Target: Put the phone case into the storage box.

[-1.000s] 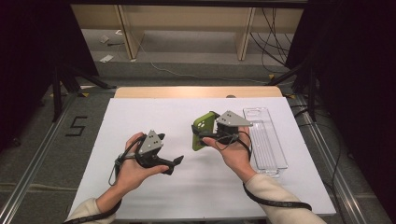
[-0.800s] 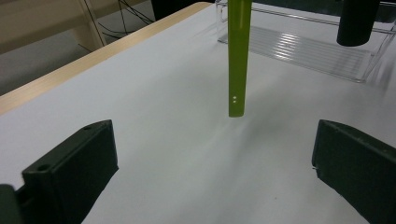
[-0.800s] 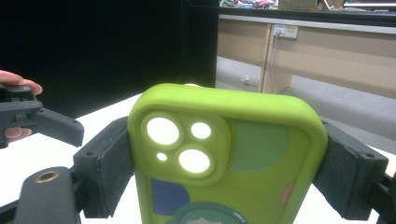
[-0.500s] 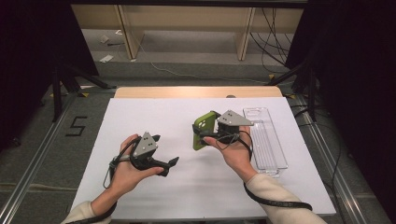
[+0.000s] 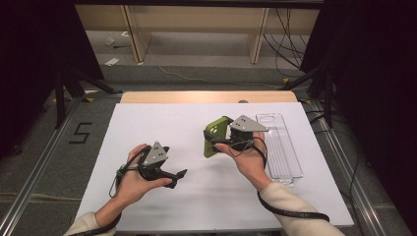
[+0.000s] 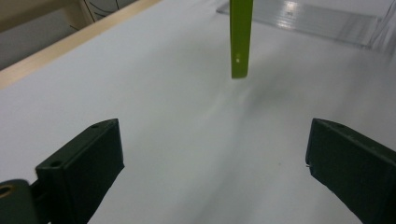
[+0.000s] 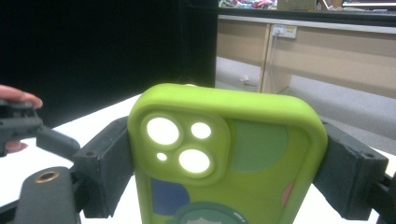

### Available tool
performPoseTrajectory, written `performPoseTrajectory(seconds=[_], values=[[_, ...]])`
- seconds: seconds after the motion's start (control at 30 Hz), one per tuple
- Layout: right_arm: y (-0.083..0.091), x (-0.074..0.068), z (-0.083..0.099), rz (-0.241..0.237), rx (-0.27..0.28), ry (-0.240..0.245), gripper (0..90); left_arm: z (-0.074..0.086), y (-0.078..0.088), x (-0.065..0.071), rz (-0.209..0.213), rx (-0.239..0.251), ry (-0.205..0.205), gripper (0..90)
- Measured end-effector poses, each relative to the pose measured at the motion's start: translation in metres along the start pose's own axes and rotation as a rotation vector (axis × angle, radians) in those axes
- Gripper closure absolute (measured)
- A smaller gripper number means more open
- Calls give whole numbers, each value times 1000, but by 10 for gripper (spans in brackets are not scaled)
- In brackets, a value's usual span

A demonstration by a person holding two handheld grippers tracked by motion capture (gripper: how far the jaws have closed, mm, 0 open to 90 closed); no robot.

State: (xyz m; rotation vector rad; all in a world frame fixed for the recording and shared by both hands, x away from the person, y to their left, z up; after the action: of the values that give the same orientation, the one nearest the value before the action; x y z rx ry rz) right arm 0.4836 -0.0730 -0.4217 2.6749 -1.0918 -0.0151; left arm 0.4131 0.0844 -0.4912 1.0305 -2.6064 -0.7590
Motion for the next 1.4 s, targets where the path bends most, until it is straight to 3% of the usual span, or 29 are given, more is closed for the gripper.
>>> performPoseTrajectory(seconds=[0.27,0.7,1.4], values=[[3,5,-5,11,12,-7,165,15,-6,0,10,-97,-20,71],[13,22,-14,50,34,-26,165,15,-7,-1,2,-91,-15,89],[37,66,-27,163,74,-41,165,13,-5,-1,5,-79,-13,96]])
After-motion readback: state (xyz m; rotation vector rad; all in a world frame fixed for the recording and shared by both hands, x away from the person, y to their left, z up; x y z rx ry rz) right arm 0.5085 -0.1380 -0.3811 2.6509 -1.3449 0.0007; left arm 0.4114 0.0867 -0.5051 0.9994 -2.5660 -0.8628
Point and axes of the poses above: each handheld gripper's, and its own axes: y roughly backward along the jaws, z roughly out of its underside, x roughly to its right, the point moved 9 cm from there along -y, roughly forward along the jaws, and after that the axes turned 6 degrees about y, right-handed, at the moved point
